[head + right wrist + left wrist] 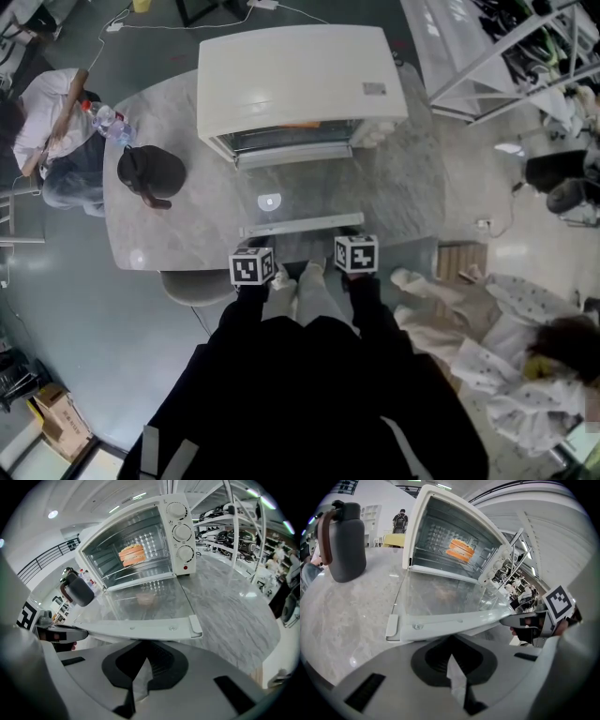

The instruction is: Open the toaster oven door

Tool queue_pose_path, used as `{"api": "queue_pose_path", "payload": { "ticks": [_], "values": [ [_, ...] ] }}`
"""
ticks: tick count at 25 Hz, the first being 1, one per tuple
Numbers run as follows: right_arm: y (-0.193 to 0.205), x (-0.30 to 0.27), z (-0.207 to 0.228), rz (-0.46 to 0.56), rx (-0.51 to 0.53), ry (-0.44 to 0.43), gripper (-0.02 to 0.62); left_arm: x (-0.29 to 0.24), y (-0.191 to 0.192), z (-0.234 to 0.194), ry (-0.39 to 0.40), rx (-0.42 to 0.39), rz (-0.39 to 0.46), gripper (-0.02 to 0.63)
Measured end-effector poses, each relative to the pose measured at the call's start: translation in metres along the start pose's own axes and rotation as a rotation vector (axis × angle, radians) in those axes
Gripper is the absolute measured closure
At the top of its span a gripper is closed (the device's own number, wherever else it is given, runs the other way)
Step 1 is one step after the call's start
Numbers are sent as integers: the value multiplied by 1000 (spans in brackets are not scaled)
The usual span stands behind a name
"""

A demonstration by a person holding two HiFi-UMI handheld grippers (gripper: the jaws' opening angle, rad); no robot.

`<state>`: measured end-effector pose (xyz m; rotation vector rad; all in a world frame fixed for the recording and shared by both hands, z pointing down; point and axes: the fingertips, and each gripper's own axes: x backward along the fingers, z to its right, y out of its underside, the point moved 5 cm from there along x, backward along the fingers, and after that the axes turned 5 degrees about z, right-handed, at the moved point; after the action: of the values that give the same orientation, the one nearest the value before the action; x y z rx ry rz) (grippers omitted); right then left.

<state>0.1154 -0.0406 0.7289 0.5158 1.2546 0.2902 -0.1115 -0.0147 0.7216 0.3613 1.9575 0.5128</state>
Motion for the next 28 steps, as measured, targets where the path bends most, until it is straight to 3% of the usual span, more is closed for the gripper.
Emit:
{"api": "queue_pose_path", "payload": {
  "ticks": [28],
  "values": [
    [9, -14, 3, -34, -7, 9, 592, -15, 10, -5, -3, 21, -31, 603]
  ]
}}
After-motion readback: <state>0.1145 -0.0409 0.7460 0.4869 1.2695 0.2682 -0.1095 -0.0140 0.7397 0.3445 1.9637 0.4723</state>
